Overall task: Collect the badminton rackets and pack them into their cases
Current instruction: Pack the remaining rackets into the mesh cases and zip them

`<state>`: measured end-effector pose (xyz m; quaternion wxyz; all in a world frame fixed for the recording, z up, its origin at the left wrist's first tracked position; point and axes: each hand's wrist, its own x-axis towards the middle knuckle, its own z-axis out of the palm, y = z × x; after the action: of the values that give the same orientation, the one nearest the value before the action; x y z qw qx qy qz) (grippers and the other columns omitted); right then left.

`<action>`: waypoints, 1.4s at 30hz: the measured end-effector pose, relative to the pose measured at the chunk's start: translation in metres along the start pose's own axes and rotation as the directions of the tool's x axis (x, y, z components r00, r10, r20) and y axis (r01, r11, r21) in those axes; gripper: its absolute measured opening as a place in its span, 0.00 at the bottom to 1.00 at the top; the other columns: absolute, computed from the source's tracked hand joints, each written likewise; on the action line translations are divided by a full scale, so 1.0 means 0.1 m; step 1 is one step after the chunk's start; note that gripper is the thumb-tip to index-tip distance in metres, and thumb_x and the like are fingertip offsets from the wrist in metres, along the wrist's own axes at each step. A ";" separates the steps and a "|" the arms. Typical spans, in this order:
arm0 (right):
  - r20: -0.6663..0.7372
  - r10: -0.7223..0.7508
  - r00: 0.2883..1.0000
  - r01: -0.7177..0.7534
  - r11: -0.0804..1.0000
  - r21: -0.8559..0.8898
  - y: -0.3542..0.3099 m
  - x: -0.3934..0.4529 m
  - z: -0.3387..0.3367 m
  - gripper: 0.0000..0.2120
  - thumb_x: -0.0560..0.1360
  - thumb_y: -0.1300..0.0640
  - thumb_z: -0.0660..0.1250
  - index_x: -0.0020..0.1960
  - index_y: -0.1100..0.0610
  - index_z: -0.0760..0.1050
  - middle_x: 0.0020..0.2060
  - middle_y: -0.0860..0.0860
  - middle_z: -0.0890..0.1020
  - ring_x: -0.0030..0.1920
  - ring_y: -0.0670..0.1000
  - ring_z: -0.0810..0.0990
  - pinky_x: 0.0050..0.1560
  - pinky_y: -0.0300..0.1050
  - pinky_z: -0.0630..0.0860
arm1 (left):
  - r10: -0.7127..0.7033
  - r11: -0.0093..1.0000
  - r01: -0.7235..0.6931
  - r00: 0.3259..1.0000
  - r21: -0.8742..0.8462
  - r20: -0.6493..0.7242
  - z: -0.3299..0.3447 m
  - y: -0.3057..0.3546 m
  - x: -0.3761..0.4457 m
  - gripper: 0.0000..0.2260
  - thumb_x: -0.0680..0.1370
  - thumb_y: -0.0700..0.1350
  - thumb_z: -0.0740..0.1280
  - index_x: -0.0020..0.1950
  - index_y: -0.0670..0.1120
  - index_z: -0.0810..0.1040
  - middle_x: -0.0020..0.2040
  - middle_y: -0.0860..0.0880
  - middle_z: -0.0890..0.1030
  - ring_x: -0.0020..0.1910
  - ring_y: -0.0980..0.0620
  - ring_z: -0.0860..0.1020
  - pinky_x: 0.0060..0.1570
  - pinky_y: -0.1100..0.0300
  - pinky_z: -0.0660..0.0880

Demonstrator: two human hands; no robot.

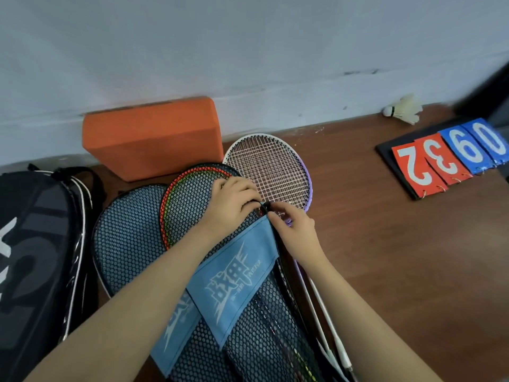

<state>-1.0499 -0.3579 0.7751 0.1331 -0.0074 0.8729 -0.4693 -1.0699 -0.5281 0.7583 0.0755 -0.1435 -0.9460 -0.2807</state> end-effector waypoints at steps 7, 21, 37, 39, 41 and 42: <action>-0.005 -0.212 0.977 0.208 0.950 0.232 -0.43 -0.26 -0.16 0.10 0.75 0.58 0.67 0.51 0.45 0.78 0.47 0.40 0.81 0.52 0.40 0.77 0.57 0.41 0.73 | 0.044 0.996 -0.069 0.940 -0.060 -0.337 -0.51 0.28 -0.32 0.07 0.75 0.48 0.66 0.46 0.48 0.82 0.50 0.54 0.80 0.58 0.57 0.72 0.58 0.59 0.57; -0.084 -0.347 0.934 0.356 0.923 0.147 -0.79 -0.73 -0.10 0.05 0.72 0.60 0.70 0.47 0.53 0.78 0.42 0.43 0.81 0.44 0.40 0.77 0.47 0.31 0.71 | -0.082 0.989 0.014 0.882 -0.148 -0.464 -0.99 0.63 -0.79 0.05 0.72 0.44 0.70 0.45 0.45 0.83 0.49 0.50 0.81 0.58 0.54 0.74 0.57 0.47 0.63; -0.065 -0.491 0.869 0.494 0.869 0.040 -0.91 -0.81 -0.08 0.07 0.73 0.62 0.69 0.50 0.53 0.78 0.42 0.39 0.80 0.44 0.38 0.77 0.51 0.36 0.71 | -0.024 0.990 -0.042 0.888 -0.132 -0.460 -1.14 0.67 -0.91 0.05 0.70 0.40 0.71 0.44 0.42 0.84 0.46 0.47 0.81 0.56 0.44 0.77 0.52 0.36 0.70; -0.059 -0.560 0.827 0.553 0.827 -0.104 -0.91 -0.78 -0.08 0.06 0.73 0.60 0.69 0.49 0.53 0.79 0.42 0.39 0.80 0.43 0.41 0.77 0.53 0.47 0.70 | -0.032 0.991 -0.033 0.888 -0.132 -0.460 -1.14 0.65 -0.93 0.05 0.70 0.41 0.71 0.44 0.42 0.84 0.46 0.47 0.81 0.55 0.44 0.77 0.51 0.36 0.70; -0.036 -0.640 0.768 0.619 0.755 -0.215 -0.92 -0.74 -0.08 0.03 0.73 0.60 0.69 0.47 0.55 0.79 0.42 0.44 0.80 0.42 0.46 0.77 0.50 0.51 0.69 | -0.039 0.993 -0.019 0.888 -0.120 -0.458 -1.13 0.62 -0.95 0.05 0.71 0.42 0.71 0.44 0.43 0.84 0.47 0.48 0.81 0.55 0.46 0.77 0.51 0.36 0.70; -0.012 -0.677 0.736 0.652 0.713 -0.258 -0.92 -0.73 -0.08 0.03 0.74 0.60 0.68 0.47 0.57 0.79 0.41 0.47 0.81 0.42 0.48 0.77 0.48 0.52 0.69 | -0.041 0.995 -0.007 0.887 -0.103 -0.460 -1.12 0.60 -0.97 0.04 0.71 0.42 0.71 0.44 0.43 0.84 0.47 0.49 0.82 0.55 0.47 0.77 0.51 0.37 0.70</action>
<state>-0.9921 -0.3928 0.8711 -0.0929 -0.3117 0.8668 -0.3779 -0.9525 -0.5642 0.8604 0.2884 -0.0680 -0.8865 -0.3554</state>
